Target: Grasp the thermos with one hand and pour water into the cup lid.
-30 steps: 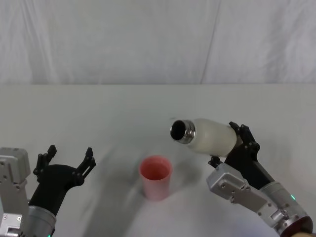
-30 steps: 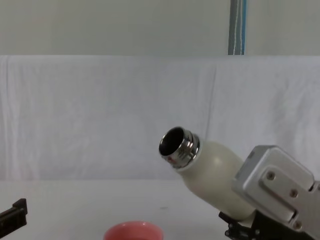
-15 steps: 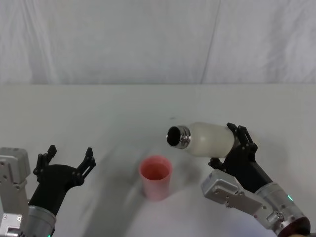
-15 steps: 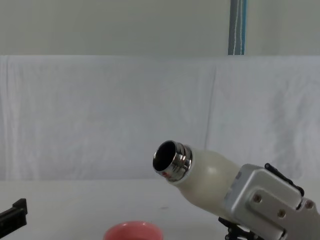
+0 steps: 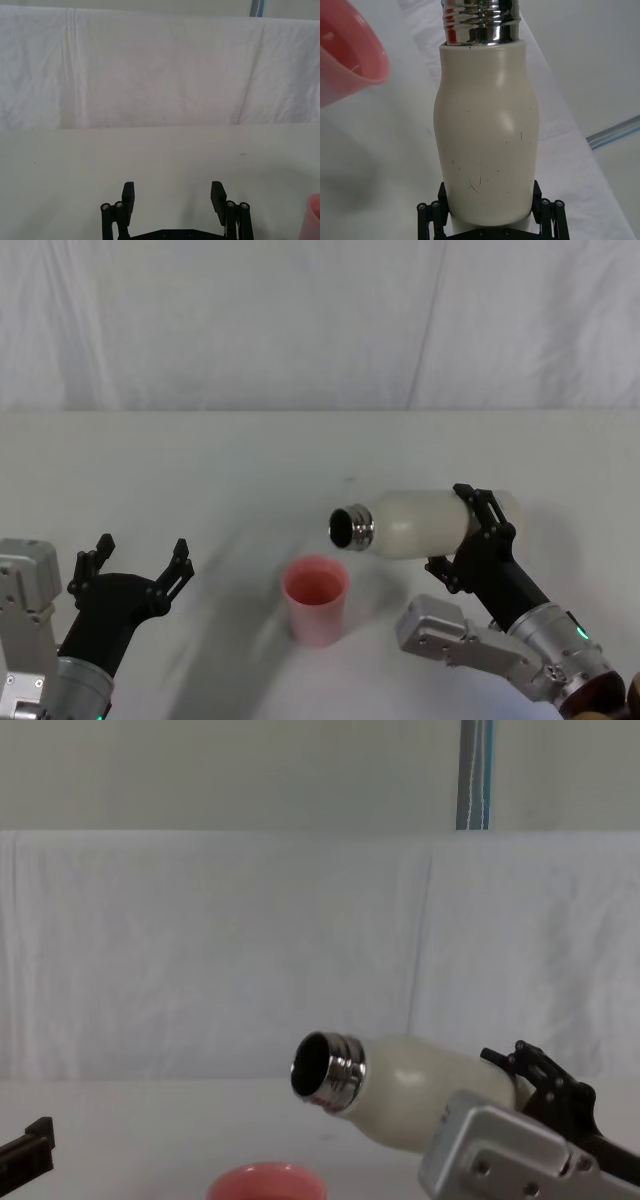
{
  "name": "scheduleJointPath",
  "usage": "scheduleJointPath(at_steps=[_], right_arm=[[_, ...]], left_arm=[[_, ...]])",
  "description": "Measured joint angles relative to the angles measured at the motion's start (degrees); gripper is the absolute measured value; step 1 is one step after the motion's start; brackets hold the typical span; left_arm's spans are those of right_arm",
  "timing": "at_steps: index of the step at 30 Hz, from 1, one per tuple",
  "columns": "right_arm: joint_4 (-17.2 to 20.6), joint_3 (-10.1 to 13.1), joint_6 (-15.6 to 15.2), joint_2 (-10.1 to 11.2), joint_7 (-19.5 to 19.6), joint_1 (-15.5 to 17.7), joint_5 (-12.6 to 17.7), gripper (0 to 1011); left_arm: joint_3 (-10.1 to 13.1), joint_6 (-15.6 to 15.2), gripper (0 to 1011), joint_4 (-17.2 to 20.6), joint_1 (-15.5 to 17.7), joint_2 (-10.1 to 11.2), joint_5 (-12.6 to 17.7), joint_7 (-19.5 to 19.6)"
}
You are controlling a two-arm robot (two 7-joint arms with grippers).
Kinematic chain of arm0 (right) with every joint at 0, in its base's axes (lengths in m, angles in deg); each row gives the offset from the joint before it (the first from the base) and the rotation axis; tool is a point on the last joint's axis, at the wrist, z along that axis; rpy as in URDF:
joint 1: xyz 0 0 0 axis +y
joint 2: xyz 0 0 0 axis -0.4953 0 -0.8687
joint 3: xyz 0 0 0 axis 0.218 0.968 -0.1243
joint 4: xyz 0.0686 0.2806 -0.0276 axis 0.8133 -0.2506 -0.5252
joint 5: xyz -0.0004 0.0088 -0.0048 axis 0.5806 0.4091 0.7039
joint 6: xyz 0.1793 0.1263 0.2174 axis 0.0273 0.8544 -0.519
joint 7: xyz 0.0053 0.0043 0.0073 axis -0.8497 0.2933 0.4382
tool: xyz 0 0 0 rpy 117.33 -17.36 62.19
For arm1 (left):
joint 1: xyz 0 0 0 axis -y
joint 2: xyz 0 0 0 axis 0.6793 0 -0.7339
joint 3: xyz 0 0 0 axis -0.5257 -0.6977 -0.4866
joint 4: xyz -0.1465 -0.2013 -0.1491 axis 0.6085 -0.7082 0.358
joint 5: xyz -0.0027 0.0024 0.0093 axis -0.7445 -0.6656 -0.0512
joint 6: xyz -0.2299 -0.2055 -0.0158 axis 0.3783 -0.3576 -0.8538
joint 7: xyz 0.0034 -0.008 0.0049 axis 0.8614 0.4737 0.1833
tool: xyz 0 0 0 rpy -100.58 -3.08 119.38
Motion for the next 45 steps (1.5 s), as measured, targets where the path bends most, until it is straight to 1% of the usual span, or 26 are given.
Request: scheduleJointPath(at_steps=[10,17,29,45], right_arm=[[-1.83,-2.37,-0.66,1.05,2.81,-1.86,-4.89,955],[-2.58,-3.72,-1.32,1.67,4.31,-2.86,-7.37,955],[-3.38,-5.16,-2.27,2.41,6.12,-4.3,-10.02,955],[-3.6,-6.04,-3.08,3.16,7.23,-5.17,-11.58,955]], left_arm=[[0.0,0.0,1001,0.0,0.0,0.0,0.0,0.0],[0.0,0.0,1001,0.0,0.0,0.0,0.0,0.0],[0.0,0.0,1001,0.0,0.0,0.0,0.0,0.0],[0.0,0.0,1001,0.0,0.0,0.0,0.0,0.0]])
